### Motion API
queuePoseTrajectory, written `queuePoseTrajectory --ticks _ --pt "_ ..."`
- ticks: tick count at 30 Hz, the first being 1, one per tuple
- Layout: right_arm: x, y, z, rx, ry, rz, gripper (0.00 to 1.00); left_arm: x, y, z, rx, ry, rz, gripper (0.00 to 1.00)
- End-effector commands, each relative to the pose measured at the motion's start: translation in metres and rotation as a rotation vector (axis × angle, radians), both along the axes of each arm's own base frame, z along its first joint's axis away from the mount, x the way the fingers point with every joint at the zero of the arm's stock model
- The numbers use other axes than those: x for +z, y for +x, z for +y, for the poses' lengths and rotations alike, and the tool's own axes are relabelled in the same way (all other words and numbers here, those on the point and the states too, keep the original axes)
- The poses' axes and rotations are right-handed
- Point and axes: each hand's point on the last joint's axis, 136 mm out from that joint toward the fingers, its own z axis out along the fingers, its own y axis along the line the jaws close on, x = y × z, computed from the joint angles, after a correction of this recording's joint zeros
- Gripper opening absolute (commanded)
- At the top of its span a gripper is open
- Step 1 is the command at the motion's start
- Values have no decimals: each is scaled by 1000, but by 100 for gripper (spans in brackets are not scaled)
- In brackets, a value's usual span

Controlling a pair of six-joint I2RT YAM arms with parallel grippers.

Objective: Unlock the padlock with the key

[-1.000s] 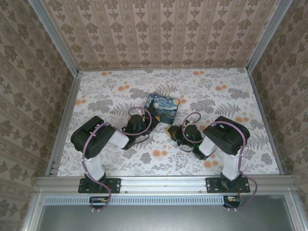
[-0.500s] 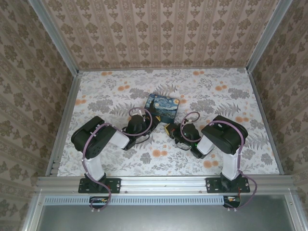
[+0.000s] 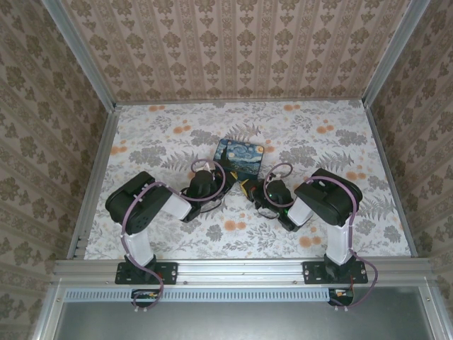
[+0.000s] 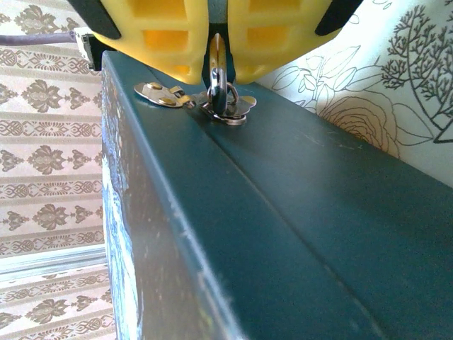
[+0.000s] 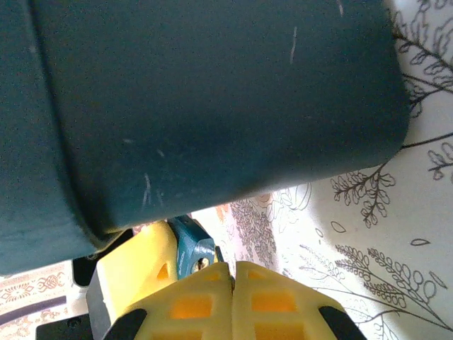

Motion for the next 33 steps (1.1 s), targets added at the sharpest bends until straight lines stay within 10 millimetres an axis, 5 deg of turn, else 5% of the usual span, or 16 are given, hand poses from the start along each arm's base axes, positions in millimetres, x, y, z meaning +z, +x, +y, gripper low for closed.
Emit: queuePoseTrajectory --ticks 1,21,33 --pt "7 7 1 -33 21 -27 0 15 2 -4 7 -50 -46 0" --pt "17 8 -4 -41 31 -43 0 9 0 -4 12 -26 -46 0" --pt "-7 -5 -16 -54 -8 19 0 9 3 -4 19 -27 -49 0"
